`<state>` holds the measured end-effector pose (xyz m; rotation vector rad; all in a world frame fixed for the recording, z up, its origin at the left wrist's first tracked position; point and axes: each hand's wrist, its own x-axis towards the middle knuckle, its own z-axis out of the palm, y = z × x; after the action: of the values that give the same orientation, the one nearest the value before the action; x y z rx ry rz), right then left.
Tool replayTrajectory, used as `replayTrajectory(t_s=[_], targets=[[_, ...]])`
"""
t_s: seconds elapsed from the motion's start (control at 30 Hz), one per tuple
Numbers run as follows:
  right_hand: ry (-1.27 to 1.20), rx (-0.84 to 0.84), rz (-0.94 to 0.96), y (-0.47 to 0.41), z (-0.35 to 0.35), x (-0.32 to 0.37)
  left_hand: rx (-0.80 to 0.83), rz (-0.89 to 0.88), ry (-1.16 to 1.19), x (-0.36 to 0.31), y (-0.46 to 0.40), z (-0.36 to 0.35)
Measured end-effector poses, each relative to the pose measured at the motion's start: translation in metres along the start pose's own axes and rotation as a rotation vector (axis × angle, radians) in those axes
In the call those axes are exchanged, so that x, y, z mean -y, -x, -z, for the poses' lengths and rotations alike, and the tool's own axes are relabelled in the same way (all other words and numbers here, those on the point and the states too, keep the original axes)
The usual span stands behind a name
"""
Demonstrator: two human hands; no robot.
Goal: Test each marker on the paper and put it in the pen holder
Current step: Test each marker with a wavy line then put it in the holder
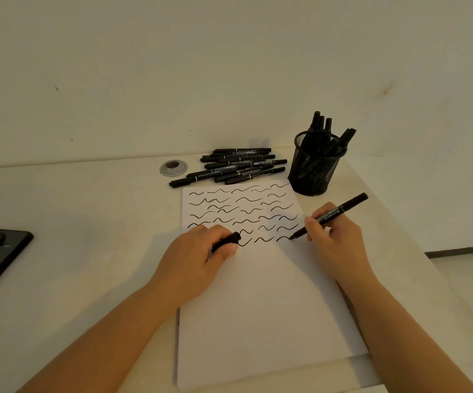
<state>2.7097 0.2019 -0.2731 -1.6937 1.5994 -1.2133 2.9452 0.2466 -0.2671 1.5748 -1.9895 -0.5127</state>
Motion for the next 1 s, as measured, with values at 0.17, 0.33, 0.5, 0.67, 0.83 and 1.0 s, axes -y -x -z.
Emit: replayTrajectory(t_s=[0.17, 0.33, 0.5, 0.67, 0.83, 1.0], targets=[[-0.073, -0.249, -0.008, 0.001, 0.014, 0.007, -0.026, 0.001, 0.009, -0.002, 0.001, 0.001], [-0.278, -0.203, -0.086, -0.003, 0.013, 0.03, -0.069, -0.008, 0.032, -0.002, 0.001, 0.003], [-0.559, -0.007, -0.144, -0.003, -0.009, 0.057, -0.075, -0.001, 0.042, -0.001, 0.0, 0.004], [-0.761, 0.079, -0.245, 0.0, -0.031, 0.058, -0.08, -0.001, 0.074, 0.002, 0.0, 0.004], [-0.745, 0.074, -0.264, 0.002, -0.035, 0.044, -0.081, -0.01, 0.087, 0.001, -0.001, 0.006], [-0.719, 0.135, -0.258, 0.004, -0.037, 0.045, -0.066, -0.008, 0.097, -0.002, 0.0, 0.005]])
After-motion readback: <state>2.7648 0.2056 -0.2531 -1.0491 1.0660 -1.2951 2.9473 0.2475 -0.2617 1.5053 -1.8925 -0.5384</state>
